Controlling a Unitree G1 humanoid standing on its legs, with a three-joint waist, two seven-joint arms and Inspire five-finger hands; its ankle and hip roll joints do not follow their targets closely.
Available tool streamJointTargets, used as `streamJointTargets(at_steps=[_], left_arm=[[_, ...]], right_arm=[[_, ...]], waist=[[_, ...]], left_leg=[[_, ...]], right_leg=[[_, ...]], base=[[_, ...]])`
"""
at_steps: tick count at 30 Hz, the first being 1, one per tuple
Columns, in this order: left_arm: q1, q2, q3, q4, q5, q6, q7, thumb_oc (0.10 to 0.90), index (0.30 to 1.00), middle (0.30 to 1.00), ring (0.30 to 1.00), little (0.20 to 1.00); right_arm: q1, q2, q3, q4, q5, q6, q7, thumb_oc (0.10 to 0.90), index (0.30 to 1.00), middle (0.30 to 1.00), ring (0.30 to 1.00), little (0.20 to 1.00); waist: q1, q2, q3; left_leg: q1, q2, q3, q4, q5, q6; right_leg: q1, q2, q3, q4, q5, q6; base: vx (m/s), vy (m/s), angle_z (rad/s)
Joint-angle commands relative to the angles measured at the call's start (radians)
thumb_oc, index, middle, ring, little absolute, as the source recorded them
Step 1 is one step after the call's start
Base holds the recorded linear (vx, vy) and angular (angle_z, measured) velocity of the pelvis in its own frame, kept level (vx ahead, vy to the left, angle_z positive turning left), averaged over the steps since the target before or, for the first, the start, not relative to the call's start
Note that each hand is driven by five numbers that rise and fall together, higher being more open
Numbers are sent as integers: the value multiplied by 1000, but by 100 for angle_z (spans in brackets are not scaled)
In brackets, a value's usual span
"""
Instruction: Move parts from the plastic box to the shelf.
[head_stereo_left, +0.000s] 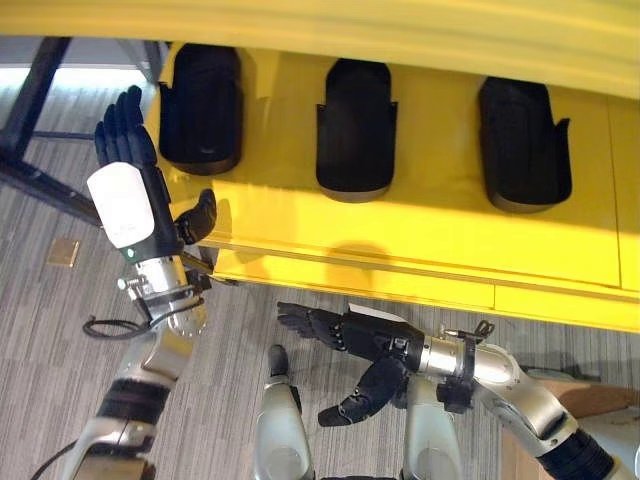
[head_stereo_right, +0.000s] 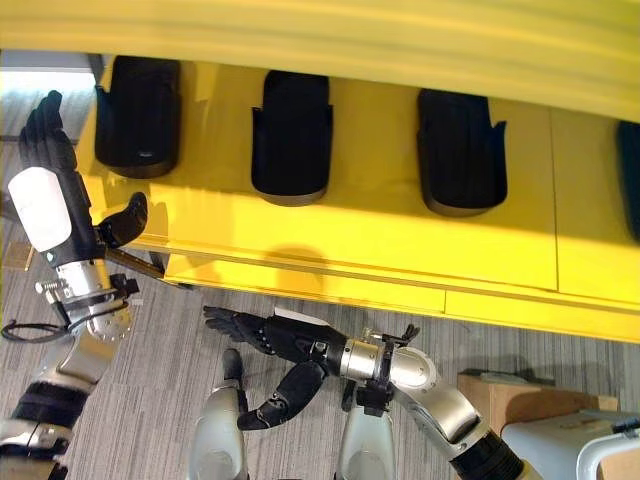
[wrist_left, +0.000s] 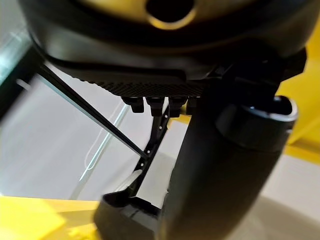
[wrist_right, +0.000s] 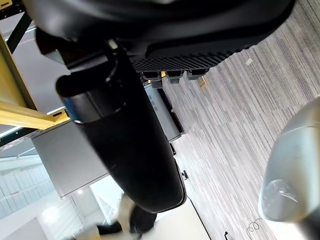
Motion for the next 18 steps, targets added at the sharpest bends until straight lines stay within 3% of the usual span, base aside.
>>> streamJointTargets(at_steps=[1, 9, 16, 18], left_arm=[[89, 18, 62, -148, 43, -110, -132, 900, 1000, 1000, 1000, 1000], [323, 17, 99, -308, -65, -226, -343, 900, 1000, 1000, 1000, 1000], [376, 28, 75, -350, -164, -283, -452, 900, 1000, 1000, 1000, 1000], [406, 27, 68, -356, -271, -306, -515, 900, 1000, 1000, 1000, 1000]], right_arm=[[25, 78, -45, -91, 33, -108, 2, 900, 1000, 1000, 1000, 1000], [65, 54, -94, -85, 51, -133, -27, 900, 1000, 1000, 1000, 1000], [73, 32, -112, -72, 62, -158, -49, 900, 1000, 1000, 1000, 1000], [83, 25, -134, -62, 69, -169, -55, 900, 1000, 1000, 1000, 1000]], waist=[[33, -37, -150], [99, -42, -149], [114, -44, -160], [112, -39, -173]], left_leg=[[37, -8, -9, 122, -163, 43], [63, -37, -47, 91, -158, 44], [87, -39, -43, 62, -151, 42], [110, -33, -32, 33, -142, 41]], right_leg=[[105, -13, 2, -216, 63, 32], [176, -15, -50, -271, 76, 33], [212, -16, -74, -312, 92, 39], [233, -15, -78, -343, 104, 45]], base=[[66, -36, 32], [3, -25, 23], [-16, -18, 12], [-21, 8, 6]])
